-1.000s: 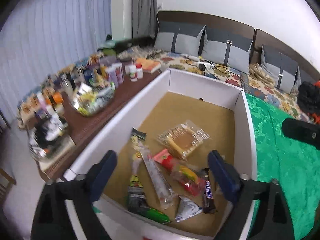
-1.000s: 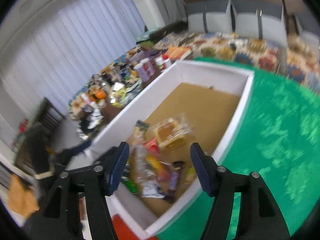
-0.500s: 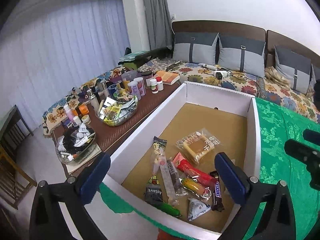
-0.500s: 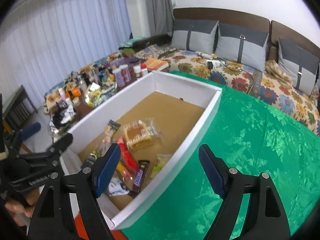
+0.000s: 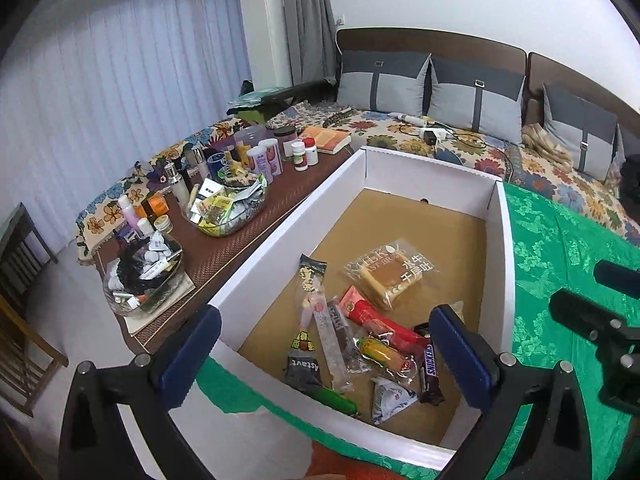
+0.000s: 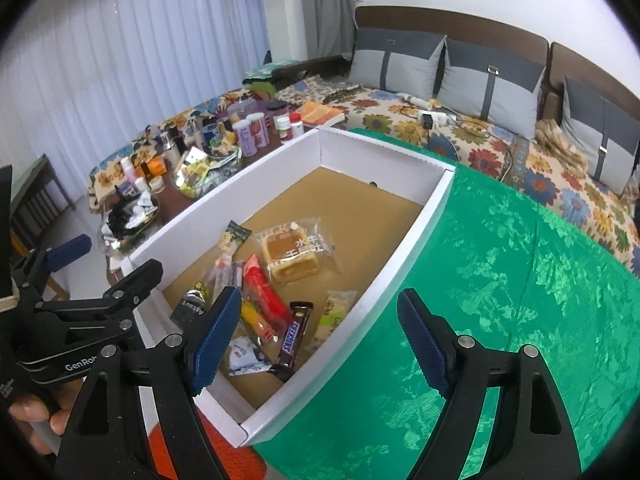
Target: Organize snacks
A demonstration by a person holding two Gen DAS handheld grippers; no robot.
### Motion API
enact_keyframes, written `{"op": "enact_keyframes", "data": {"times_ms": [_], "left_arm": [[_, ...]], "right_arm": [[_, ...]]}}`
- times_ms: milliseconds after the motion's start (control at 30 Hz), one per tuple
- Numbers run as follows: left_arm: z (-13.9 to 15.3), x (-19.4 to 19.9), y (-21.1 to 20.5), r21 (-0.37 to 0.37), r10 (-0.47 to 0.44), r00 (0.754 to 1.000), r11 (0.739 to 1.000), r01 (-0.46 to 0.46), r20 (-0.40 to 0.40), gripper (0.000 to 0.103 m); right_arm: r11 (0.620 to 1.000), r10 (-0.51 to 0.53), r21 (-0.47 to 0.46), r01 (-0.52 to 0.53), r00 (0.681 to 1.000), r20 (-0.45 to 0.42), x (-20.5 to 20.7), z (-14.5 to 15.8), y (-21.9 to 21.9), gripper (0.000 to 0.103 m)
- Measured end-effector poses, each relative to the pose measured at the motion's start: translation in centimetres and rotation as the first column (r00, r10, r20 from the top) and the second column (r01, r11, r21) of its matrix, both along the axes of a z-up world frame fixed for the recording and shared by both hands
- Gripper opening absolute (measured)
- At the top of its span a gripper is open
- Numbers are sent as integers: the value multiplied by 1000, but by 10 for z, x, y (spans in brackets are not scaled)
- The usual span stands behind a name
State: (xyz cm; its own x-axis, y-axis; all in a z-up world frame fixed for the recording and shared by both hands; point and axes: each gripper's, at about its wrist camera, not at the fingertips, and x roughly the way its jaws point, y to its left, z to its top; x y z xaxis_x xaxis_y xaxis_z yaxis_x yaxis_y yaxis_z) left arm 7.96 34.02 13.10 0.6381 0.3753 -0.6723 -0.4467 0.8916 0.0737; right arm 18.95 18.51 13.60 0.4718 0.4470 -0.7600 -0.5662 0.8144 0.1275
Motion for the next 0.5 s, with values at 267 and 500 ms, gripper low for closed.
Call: {"op": "enact_keyframes", "data": {"times_ms": [267,500], "left_arm": [[-3,0,5,-2,-1,1000,1000,1,-3,103],[-9,2,21,-59,-5,1000,998,5,4,103]], "right_arm": [[999,18,-28,-19,1000,-11,-2,-9,15,83],[999,15,-43,-16,1000,-27,-1,-18,22,83]]}}
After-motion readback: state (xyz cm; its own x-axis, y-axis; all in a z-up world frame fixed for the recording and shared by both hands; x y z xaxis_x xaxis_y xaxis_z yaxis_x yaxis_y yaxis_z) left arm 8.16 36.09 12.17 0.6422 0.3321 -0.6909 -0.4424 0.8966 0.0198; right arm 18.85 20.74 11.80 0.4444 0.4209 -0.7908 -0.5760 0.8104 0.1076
